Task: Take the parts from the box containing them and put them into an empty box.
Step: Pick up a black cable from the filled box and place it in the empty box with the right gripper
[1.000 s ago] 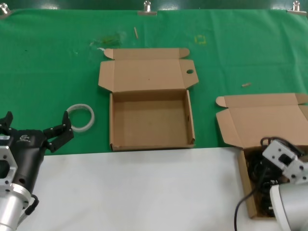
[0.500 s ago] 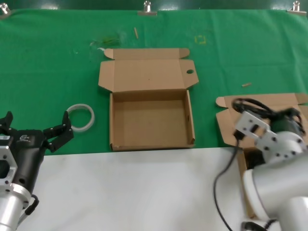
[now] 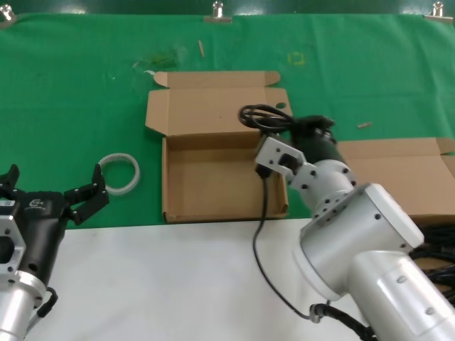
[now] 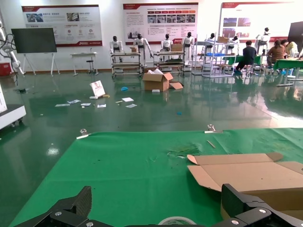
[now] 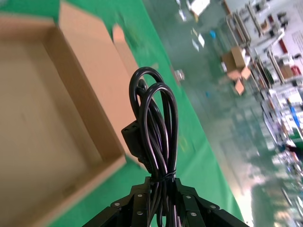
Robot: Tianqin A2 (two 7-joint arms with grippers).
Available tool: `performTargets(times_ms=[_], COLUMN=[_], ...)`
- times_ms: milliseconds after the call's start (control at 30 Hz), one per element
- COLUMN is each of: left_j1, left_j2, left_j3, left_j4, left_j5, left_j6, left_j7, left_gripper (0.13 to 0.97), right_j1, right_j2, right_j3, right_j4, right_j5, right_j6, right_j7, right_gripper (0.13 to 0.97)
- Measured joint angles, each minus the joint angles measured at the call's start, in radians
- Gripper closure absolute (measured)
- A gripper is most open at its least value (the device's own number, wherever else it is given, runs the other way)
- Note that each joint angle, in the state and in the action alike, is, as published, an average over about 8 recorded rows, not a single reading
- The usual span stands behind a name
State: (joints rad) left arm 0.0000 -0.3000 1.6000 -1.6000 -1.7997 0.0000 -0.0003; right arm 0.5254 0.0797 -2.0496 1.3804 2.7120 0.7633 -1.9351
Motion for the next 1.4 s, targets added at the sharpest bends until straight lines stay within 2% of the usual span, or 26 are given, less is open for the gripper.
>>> performTargets(times_ms=[200, 400, 567, 700, 967, 1400], left_j1=[0.000, 0.000, 0.000, 0.000, 0.000, 0.000], left_j2=[0.000, 0.000, 0.000, 0.000, 0.000, 0.000], left_j3=[0.000, 0.000, 0.000, 0.000, 0.000, 0.000], left_j4=[0.000, 0.000, 0.000, 0.000, 0.000, 0.000], left_j5=[0.000, 0.000, 0.000, 0.000, 0.000, 0.000], left_j6=[0.000, 0.000, 0.000, 0.000, 0.000, 0.000], left_j7=[0.000, 0.000, 0.000, 0.000, 0.000, 0.000], left_gripper=[0.132, 0.132, 0.132, 0.132, 0.132, 0.132], right_j1=[0.059, 0.119, 0.163, 0.174, 0.152, 0.115], right_j2=[0.003, 0.012, 0.018, 0.020, 0.032, 0.063], right_j3=[-0.106, -0.255, -0.379, -0.448, -0.503, -0.483], right_j4=[-0.093, -0.136, -0.144, -0.136, -0.101, -0.079], right_j5=[0.030, 0.038, 0.040, 0.041, 0.041, 0.041], right_j6=[-0.100, -0.173, -0.194, -0.184, -0.143, -0.111], right_j7=[0.122, 0.321, 0.472, 0.549, 0.612, 0.608], right_gripper=[0.869, 0.869, 0.869, 0.869, 0.869, 0.869])
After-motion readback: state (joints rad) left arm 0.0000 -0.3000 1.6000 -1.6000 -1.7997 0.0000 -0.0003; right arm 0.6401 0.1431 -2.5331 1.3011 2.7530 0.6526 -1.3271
